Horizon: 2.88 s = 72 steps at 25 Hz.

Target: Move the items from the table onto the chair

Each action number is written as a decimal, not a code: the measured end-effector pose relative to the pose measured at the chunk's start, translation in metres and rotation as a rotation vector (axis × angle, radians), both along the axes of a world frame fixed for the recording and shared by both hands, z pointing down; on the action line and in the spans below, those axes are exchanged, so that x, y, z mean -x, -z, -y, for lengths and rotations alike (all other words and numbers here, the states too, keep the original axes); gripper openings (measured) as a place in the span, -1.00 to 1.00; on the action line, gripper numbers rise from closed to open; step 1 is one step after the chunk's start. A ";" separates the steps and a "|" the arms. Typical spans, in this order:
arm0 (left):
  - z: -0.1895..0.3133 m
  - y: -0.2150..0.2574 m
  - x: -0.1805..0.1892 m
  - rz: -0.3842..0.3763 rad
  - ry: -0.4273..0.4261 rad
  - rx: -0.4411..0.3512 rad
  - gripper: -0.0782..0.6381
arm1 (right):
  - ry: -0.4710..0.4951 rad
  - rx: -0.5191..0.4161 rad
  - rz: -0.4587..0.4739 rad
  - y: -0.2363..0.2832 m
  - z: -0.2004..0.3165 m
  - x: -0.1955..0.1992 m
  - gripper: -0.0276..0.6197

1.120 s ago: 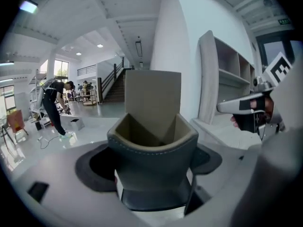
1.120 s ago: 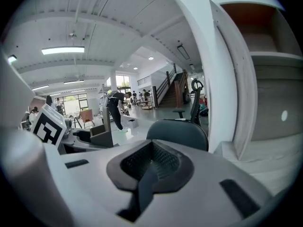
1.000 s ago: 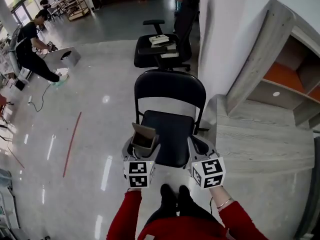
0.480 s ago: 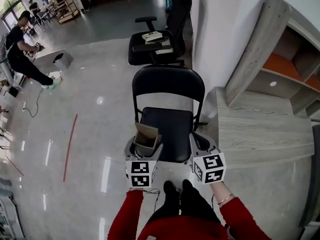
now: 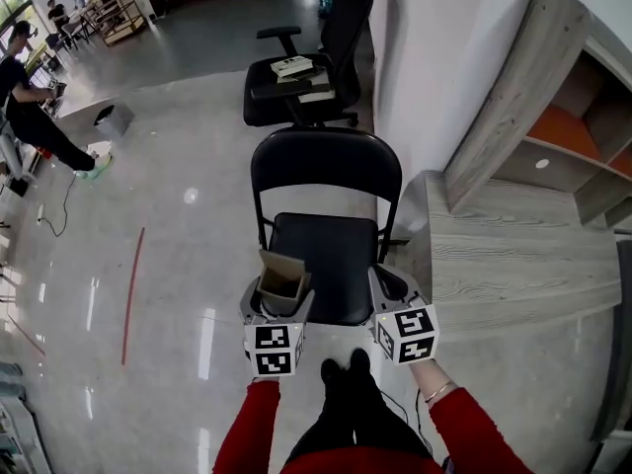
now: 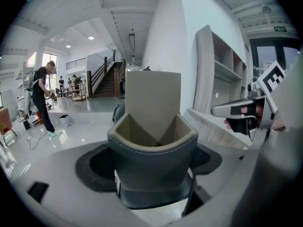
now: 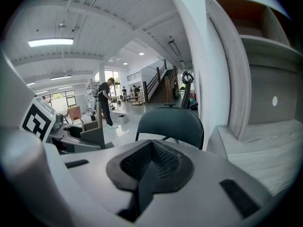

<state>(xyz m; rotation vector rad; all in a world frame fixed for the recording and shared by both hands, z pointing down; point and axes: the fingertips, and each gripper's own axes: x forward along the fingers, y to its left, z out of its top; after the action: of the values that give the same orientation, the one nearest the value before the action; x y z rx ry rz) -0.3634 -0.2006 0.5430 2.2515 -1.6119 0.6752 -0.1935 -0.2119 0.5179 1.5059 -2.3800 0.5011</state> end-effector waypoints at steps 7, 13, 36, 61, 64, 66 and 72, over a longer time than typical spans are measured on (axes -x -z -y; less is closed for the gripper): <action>0.014 -0.032 -0.006 -0.011 0.032 0.028 0.47 | -0.010 0.071 0.015 -0.042 0.009 -0.005 -0.90; 0.040 -0.125 -0.014 -0.014 0.047 0.052 0.47 | -0.037 0.126 0.034 -0.122 0.013 0.001 -0.90; 0.046 -0.289 -0.006 -0.007 0.102 0.163 0.48 | -0.041 0.147 0.067 -0.219 0.021 0.010 -0.90; -0.026 0.050 -0.017 -0.073 0.056 -0.131 -0.76 | 0.067 -0.020 0.100 0.021 -0.039 0.014 -0.90; -0.038 0.065 -0.022 -0.124 0.043 -0.161 -0.76 | 0.064 -0.044 0.112 0.036 -0.043 0.007 -0.90; -0.040 0.072 -0.025 -0.131 0.037 -0.173 -0.76 | 0.060 -0.062 0.111 0.044 -0.042 0.003 -0.90; -0.030 0.098 -0.056 -0.184 -0.067 -0.211 -0.76 | -0.076 -0.113 0.117 0.071 -0.043 -0.036 -0.90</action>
<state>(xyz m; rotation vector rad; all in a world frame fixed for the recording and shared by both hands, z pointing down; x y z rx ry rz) -0.3070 -0.1709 0.4452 2.4430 -1.5884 0.3137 -0.1576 -0.1693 0.4472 1.6645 -2.4851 0.4920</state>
